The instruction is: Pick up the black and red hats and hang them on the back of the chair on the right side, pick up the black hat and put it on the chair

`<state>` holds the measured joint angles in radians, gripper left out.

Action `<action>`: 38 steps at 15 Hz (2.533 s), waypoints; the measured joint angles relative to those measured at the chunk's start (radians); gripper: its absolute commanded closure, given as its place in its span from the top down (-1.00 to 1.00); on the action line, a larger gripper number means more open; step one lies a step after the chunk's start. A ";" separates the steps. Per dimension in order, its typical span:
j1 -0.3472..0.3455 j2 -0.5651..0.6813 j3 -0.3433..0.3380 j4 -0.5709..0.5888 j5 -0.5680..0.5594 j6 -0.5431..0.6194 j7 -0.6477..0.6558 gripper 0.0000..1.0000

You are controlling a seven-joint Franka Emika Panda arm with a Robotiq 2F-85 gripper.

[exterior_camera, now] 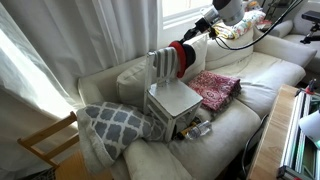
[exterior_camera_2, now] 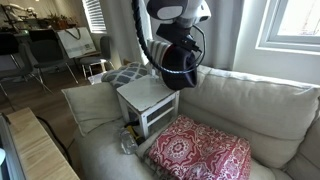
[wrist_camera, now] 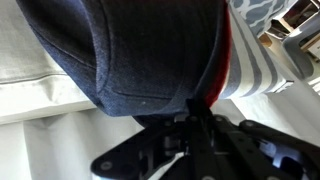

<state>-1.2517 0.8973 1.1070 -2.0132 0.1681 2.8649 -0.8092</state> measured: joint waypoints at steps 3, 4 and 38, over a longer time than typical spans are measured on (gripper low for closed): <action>-0.006 0.001 0.005 0.002 0.000 0.000 0.004 -0.98; -0.009 0.001 0.007 0.003 0.000 0.000 0.005 -0.98; -0.122 -0.138 -0.067 0.026 -0.085 -0.089 -0.029 -0.98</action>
<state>-1.3736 0.7595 1.0404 -1.9873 0.0831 2.7763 -0.8379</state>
